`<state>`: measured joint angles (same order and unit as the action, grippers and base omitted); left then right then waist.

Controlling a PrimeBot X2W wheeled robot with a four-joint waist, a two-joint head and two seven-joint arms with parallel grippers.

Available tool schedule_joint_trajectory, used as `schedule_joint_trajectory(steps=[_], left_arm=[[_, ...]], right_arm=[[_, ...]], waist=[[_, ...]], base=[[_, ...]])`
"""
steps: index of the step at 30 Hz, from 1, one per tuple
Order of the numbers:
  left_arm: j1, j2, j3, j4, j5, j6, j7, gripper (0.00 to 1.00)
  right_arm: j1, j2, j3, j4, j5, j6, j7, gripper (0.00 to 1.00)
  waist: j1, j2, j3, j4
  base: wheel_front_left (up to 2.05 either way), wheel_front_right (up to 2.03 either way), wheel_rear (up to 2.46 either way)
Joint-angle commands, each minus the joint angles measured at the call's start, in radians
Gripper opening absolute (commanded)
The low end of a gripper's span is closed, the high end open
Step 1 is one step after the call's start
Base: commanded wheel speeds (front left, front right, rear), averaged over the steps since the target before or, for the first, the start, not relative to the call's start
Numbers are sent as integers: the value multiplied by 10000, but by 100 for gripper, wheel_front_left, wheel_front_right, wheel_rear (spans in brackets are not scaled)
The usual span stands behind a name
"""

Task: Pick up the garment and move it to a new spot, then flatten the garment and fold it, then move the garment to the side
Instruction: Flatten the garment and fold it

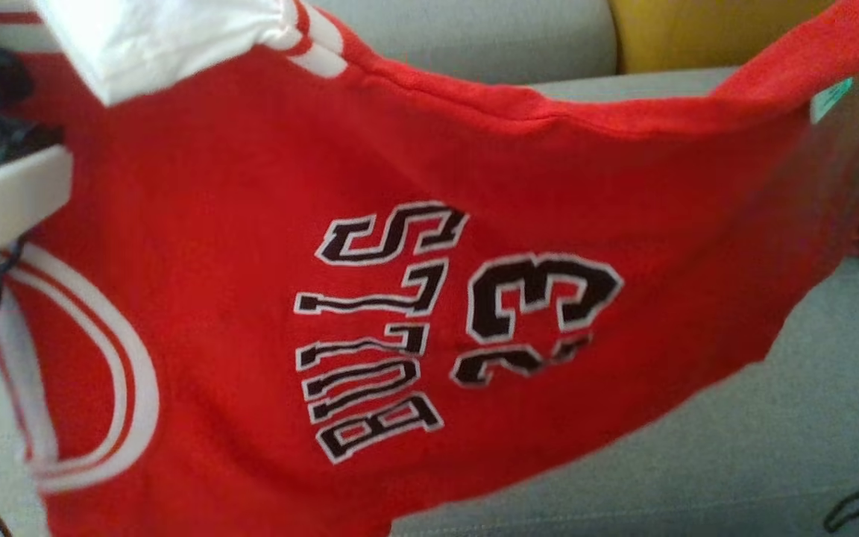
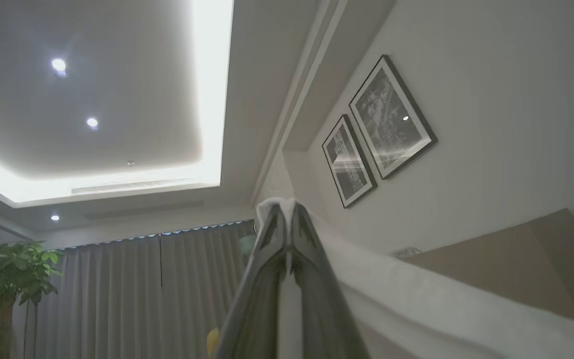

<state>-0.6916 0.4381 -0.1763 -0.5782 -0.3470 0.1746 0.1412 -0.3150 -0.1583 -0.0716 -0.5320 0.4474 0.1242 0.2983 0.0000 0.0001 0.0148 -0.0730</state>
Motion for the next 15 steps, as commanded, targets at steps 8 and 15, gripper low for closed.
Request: schedule_joint_trajectory(steps=[8,15], left_arm=[[-1536,115,-109,2781,-360,-642,-161,0],[-4219,-146,-652,6062,256,-1292,-1273,0]], right_arm=[[-2714,240,683,2722,-394,65,-392,0],[-6439,546,1216,6960,-1320,65,-2032,0]], waist=[[0,-1,1826,202],[0,-1,2805,351]], base=[[0,0,0],[0,0,0]])
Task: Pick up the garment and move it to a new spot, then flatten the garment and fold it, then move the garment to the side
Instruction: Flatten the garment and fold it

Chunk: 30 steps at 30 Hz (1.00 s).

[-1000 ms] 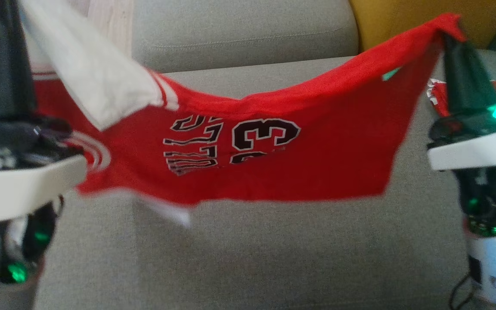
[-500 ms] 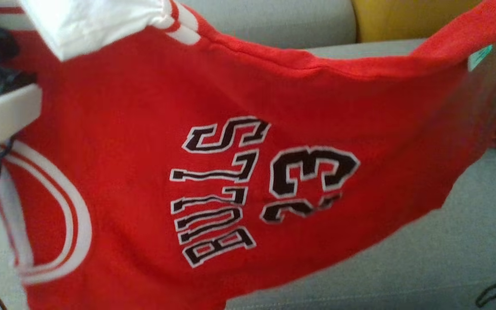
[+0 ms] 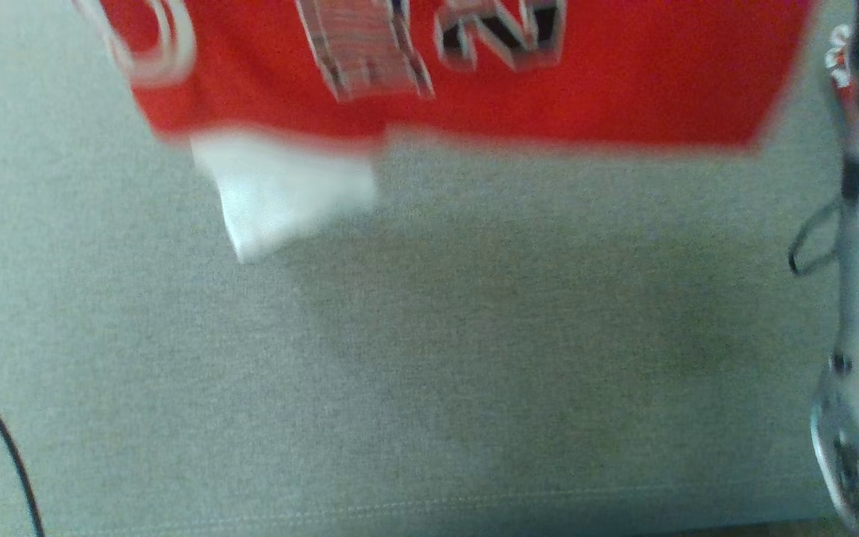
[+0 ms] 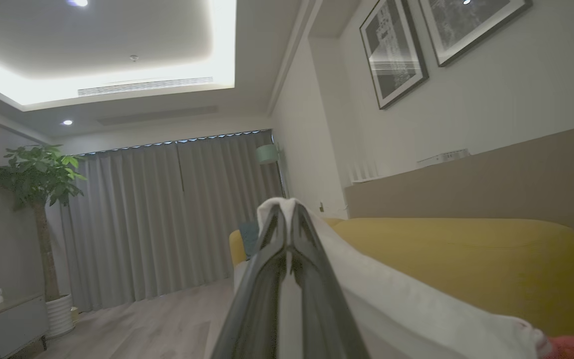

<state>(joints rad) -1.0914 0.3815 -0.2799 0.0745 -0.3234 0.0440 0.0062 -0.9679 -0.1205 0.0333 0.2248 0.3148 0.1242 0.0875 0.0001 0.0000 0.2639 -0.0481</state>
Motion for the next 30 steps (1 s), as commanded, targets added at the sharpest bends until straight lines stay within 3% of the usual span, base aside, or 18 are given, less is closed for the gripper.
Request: schedule_joint_trajectory(steps=[1,5,8,11,16,22,30], left_arm=[[-605,328,366,191,101,17,-155,0],[-2173,-88,485,2227,349,270,-1231,0],[-2866,-314,308,3292,592,214,-2082,0],[-2878,-655,244,4132,515,148,-2448,0],[-1879,-1135,409,4941,102,-111,-2659,0],[-232,-1536,1065,4211,-224,-603,-2676,0],[2007,-2046,1889,2634,-685,-1080,-2678,0]], right_arm=[[-441,252,176,192,-206,65,-289,0],[-2427,533,-229,2869,-1015,65,-1512,0],[-3464,642,-731,4464,-1577,65,-2233,0],[-3905,687,-907,5821,-1964,65,-2705,0],[-3647,699,-463,7655,-1462,65,-3133,0],[-2896,701,338,8572,-344,65,-3355,0],[-1548,702,1505,7979,2014,65,-3343,0]], waist=[[-1,0,351,98],[-1,0,843,218],[-1,0,1308,366],[-1,0,1792,533],[-1,0,2371,791],[-1,0,2534,908],[-1,0,2060,760]], base=[[0,0,0],[0,0,0],[0,0,0],[0,0,0],[0,0,0],[0,0,0],[0,0,0]])
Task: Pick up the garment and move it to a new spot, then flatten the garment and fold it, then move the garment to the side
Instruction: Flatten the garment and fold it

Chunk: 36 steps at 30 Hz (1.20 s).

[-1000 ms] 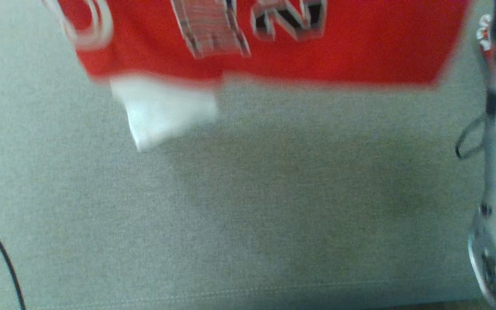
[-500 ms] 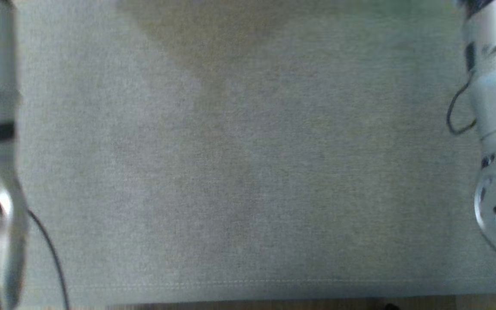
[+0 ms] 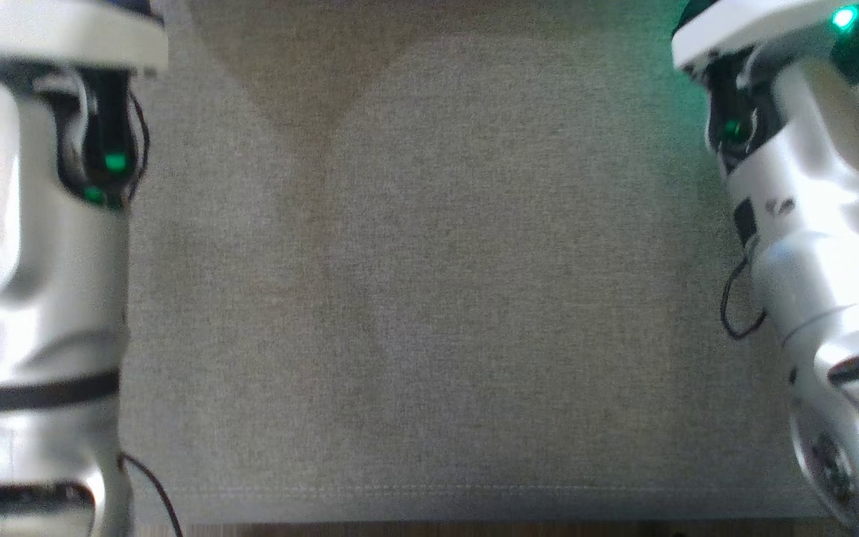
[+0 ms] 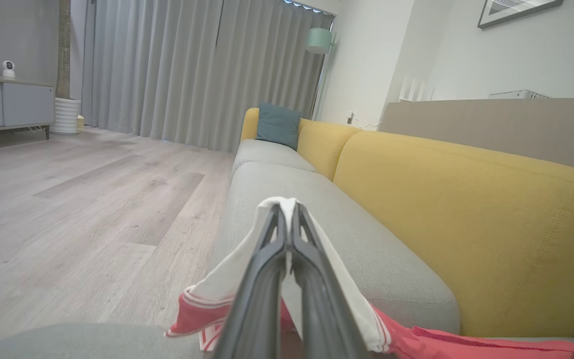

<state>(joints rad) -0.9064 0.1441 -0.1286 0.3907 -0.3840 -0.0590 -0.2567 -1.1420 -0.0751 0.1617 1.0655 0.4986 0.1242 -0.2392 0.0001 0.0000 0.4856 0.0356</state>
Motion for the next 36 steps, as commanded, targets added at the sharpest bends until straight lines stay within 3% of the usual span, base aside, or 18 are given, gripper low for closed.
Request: schedule_joint_trajectory(steps=[1,10,17,27,36], left_arm=[[463,294,430,-736,-131,-80,-50,0],[3586,245,618,-2703,-420,-82,-39,0],[5925,90,548,-4191,-552,210,97,0],[9613,-408,472,-6176,-921,951,159,0],[12007,-346,154,-7753,-483,1426,286,0]], right_arm=[[386,247,318,-556,359,65,-63,0],[2875,-227,1097,-2421,1867,65,1,0],[4871,-788,1326,-3932,1717,65,-139,0],[8586,-651,128,-6767,665,65,10,0],[11816,-81,-1018,-10416,-207,65,1955,0]], waist=[[-1,0,-233,-100],[-1,0,-1159,-236],[-1,0,-1935,-268],[-1,0,-3269,-383],[-1,0,-3888,-564]], base=[[0,0,0],[0,0,0],[0,0,0],[0,0,0],[0,0,0]])
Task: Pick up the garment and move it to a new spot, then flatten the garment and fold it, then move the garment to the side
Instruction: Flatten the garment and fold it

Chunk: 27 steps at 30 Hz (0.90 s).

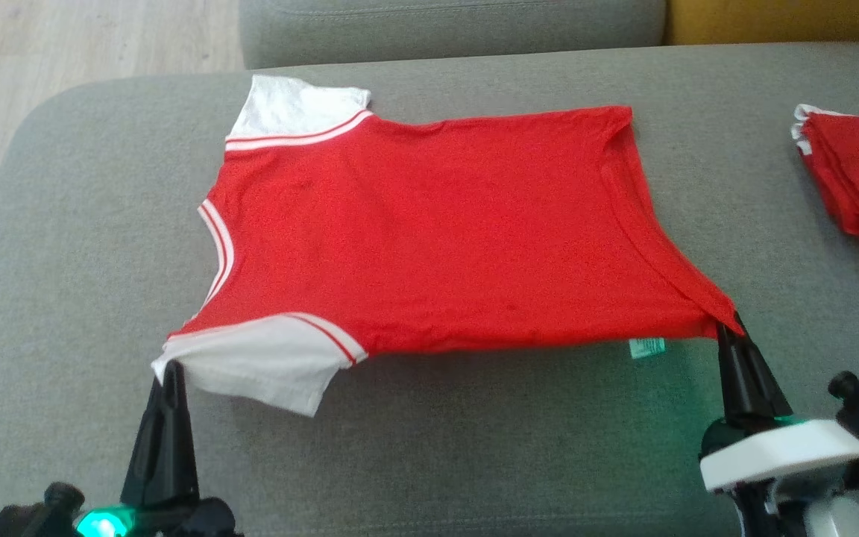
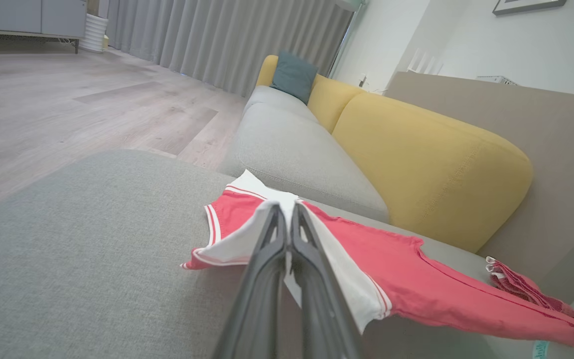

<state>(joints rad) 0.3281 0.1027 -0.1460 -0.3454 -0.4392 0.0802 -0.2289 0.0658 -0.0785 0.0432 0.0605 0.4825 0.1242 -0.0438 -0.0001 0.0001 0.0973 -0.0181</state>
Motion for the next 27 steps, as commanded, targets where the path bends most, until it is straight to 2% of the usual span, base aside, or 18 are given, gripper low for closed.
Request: schedule_joint_trajectory(steps=[1,4,8,14,21,27], left_arm=[[-201,83,315,-530,103,73,36,0],[90,94,205,-766,111,128,188,0],[169,36,119,-559,-86,138,310,0],[-486,-49,25,321,-363,-57,242,0],[-2089,-156,186,1610,-815,-266,144,0],[-3429,-38,385,2539,-837,-398,71,0]], right_arm=[[-79,4,115,-654,-89,65,175,0],[371,136,-15,-1189,-141,65,618,0],[567,232,-22,-1201,-123,65,884,0],[103,275,97,-394,99,65,726,0],[-899,280,217,761,447,65,99,0],[-1839,281,346,1281,421,65,-210,0]], waist=[[1,-1,3,-64],[1,-1,50,-113],[1,-1,189,-121],[1,-1,570,0],[1,-1,1071,89],[1,-1,1410,-8]], base=[[0,0,0],[0,0,0],[0,0,0],[0,0,0],[0,0,0],[0,0,0]])
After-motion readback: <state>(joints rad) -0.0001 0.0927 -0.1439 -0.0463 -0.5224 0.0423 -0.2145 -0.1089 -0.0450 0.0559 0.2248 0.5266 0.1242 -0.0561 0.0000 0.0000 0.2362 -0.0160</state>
